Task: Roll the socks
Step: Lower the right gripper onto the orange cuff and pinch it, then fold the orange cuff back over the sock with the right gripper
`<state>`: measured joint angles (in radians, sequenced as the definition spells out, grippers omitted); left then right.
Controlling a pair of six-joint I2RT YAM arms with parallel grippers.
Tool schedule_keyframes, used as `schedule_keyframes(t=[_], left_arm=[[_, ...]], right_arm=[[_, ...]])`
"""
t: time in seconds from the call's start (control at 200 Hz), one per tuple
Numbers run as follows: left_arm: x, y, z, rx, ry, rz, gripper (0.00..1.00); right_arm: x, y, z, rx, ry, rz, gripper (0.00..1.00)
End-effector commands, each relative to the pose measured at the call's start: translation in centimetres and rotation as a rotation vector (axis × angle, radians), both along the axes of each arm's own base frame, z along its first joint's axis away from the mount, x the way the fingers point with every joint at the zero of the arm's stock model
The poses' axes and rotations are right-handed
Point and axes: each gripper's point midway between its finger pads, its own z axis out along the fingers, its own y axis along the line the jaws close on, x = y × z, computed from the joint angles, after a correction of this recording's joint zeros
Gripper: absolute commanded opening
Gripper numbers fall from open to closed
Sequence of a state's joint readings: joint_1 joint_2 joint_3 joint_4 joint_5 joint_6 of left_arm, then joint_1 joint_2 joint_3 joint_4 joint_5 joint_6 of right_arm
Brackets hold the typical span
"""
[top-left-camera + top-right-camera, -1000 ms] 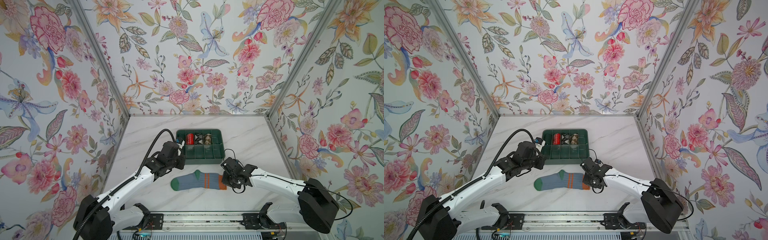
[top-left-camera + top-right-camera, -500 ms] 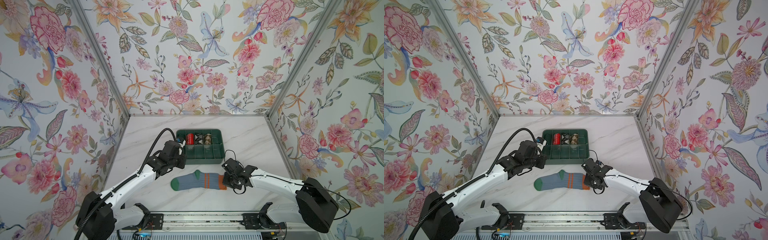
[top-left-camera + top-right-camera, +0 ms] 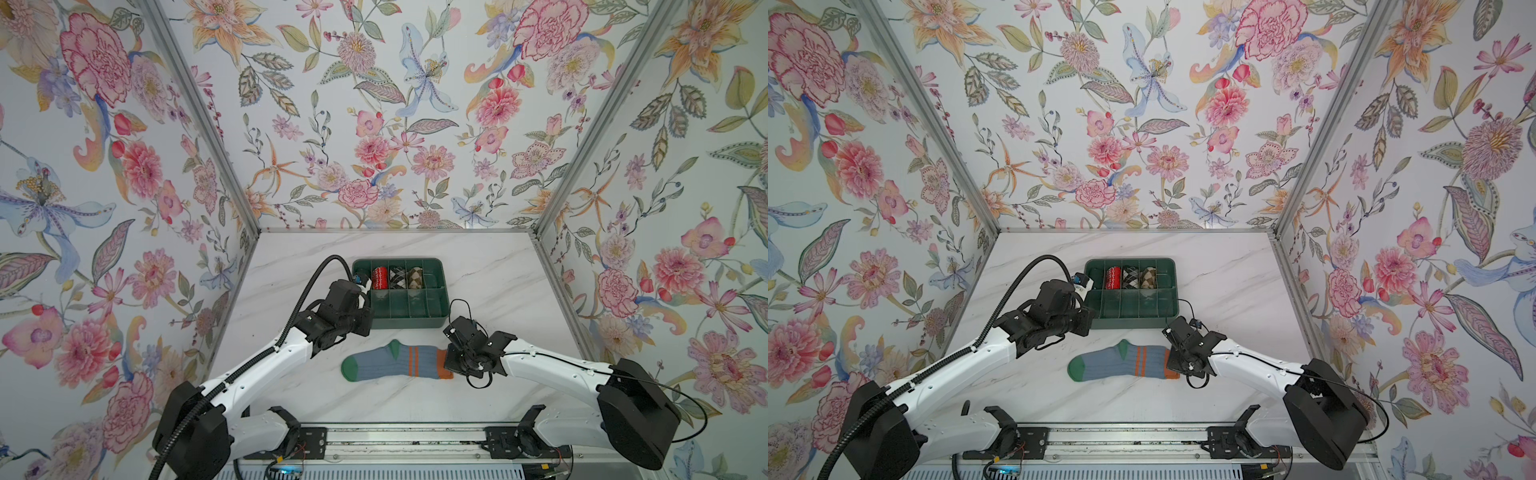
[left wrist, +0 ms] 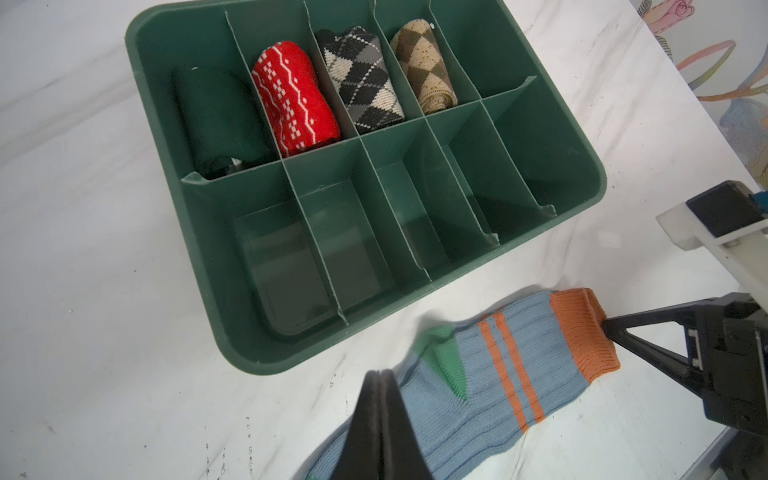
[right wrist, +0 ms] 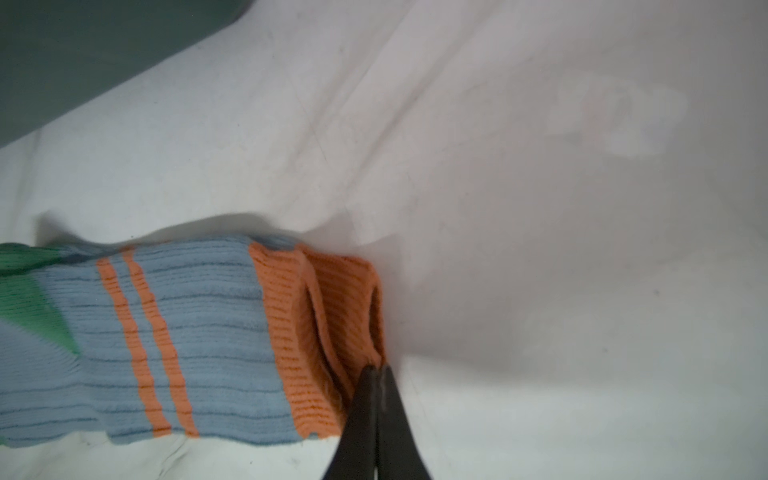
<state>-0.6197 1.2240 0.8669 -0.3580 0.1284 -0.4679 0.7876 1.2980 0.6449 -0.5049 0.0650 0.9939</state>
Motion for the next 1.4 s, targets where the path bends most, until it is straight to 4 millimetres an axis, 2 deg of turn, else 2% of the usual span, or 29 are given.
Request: schedule_keyframes(t=[0.0,0.35,0.555,0.921,1.146,1.396], left_arm=[[0.5,-0.3,1.0,-0.02,-0.014,-0.011,0.05],[0.3,-0.5,1.1,-0.033,-0.012,-0.025,0.04],[0.1,-0.6,1.1,-0.038,-0.011,-0.031,0.01],[-0.4,-0.2,1.0,-0.042,-0.011,-0.031,0.0],[-0.7,0.0,1.0,-0.043,-0.012,-0.028,0.0],[-0.8,0.0,0.9,-0.041,-0.007,-0.032,0.0]], right_arm=[[0.6,0.2,1.6,-0.023,-0.048,0.024,0.0],[1.2,2.1,3.2,-0.033,-0.096,0.066,0.0],[1.6,4.4,4.3,-0.002,-0.131,0.133,0.0],[1.0,8.9,3.1,0.052,-0.093,0.256,0.0],[0.6,10.9,2.3,0.089,-0.072,0.304,0.0],[0.4,12.2,1.5,0.129,-0.06,0.336,0.0]])
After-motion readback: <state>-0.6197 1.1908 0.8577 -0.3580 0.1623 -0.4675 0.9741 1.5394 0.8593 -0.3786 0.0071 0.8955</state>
